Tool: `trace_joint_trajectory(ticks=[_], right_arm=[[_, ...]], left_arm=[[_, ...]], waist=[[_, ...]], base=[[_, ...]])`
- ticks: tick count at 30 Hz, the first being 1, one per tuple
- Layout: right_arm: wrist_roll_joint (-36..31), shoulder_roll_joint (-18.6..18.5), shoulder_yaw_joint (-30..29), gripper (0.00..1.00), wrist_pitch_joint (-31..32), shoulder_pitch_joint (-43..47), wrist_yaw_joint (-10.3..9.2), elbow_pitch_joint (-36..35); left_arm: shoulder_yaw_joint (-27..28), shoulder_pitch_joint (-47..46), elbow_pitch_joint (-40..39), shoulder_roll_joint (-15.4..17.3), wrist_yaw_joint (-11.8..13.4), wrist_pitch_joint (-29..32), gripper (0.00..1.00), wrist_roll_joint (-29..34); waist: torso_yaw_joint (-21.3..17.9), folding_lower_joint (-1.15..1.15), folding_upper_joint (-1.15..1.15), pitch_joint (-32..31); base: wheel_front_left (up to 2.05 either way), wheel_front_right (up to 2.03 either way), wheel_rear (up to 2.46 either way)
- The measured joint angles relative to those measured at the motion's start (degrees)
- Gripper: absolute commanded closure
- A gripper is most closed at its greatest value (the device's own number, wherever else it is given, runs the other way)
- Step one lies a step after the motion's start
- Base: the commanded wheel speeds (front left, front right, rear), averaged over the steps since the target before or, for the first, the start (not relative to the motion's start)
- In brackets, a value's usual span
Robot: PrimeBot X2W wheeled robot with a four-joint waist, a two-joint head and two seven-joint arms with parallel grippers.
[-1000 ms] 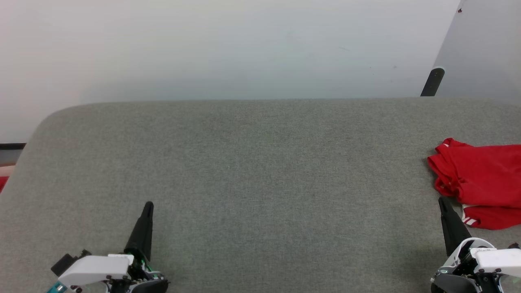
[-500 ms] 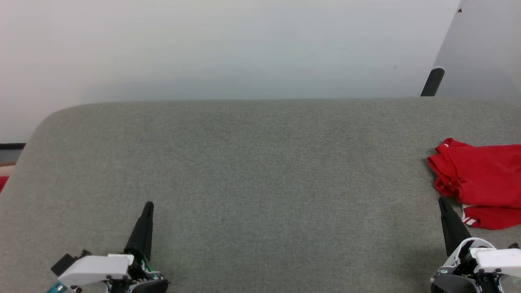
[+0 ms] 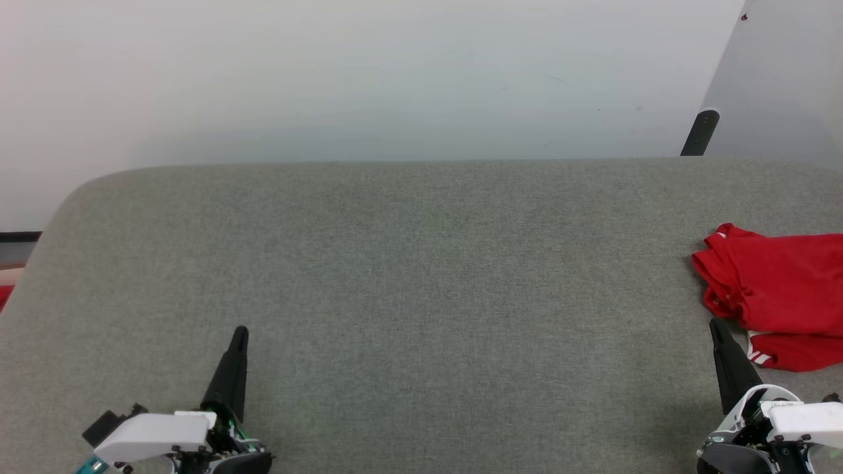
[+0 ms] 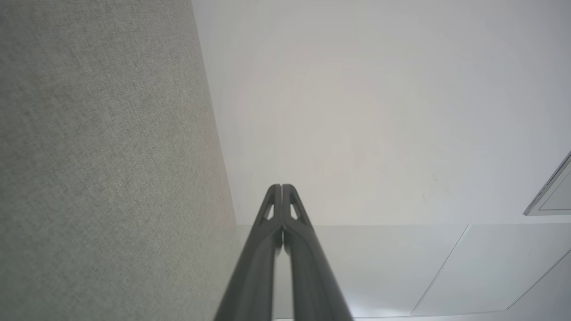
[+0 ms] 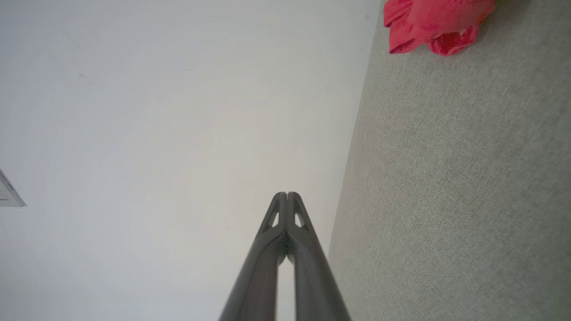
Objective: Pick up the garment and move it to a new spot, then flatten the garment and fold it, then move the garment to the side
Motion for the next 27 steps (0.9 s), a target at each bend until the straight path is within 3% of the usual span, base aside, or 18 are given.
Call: trace_joint_trajectory(ticks=[27], right_arm=[[0.0, 0.0, 0.0, 1.00, 0.0, 0.0, 0.00, 0.0]], left_arm=[[0.1, 0.0, 0.0, -0.1, 0.0, 0.0, 1.00, 0.1]], waist=[[0.0, 0.00, 0.00, 0.0]], base=[[0.00, 0.00, 0.00]])
